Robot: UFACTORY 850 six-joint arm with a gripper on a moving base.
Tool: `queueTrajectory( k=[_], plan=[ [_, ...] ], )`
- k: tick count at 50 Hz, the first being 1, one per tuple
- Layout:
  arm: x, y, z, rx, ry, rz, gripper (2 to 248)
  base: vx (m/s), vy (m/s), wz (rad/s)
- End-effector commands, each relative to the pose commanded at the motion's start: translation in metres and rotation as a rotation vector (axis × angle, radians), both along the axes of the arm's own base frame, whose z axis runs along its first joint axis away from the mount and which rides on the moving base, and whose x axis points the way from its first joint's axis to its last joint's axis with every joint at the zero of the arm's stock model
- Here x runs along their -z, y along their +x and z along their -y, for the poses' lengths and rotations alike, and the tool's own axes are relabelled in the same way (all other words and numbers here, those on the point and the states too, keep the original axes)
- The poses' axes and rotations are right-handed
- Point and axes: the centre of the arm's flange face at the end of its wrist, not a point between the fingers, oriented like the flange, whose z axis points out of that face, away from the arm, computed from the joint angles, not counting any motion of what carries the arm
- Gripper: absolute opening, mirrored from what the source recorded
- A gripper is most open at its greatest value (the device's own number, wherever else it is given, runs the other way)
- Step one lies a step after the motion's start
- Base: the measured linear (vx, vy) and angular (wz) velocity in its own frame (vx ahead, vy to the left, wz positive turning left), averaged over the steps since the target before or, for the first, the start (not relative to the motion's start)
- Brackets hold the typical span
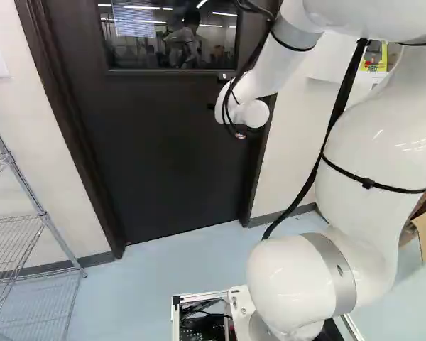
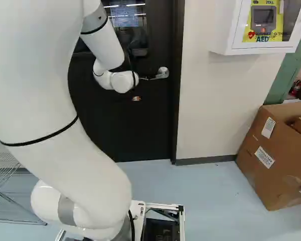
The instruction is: Open the door and move inside
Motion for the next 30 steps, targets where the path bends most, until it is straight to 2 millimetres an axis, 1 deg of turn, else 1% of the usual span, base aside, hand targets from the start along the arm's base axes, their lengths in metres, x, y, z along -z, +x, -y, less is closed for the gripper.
queueTrajectory(
  k=[30],
  plan=[
    [0.032,0.003,0.0,0.0,-0.001,-0.066,247,0.0,0.0,0.0]
  ],
)
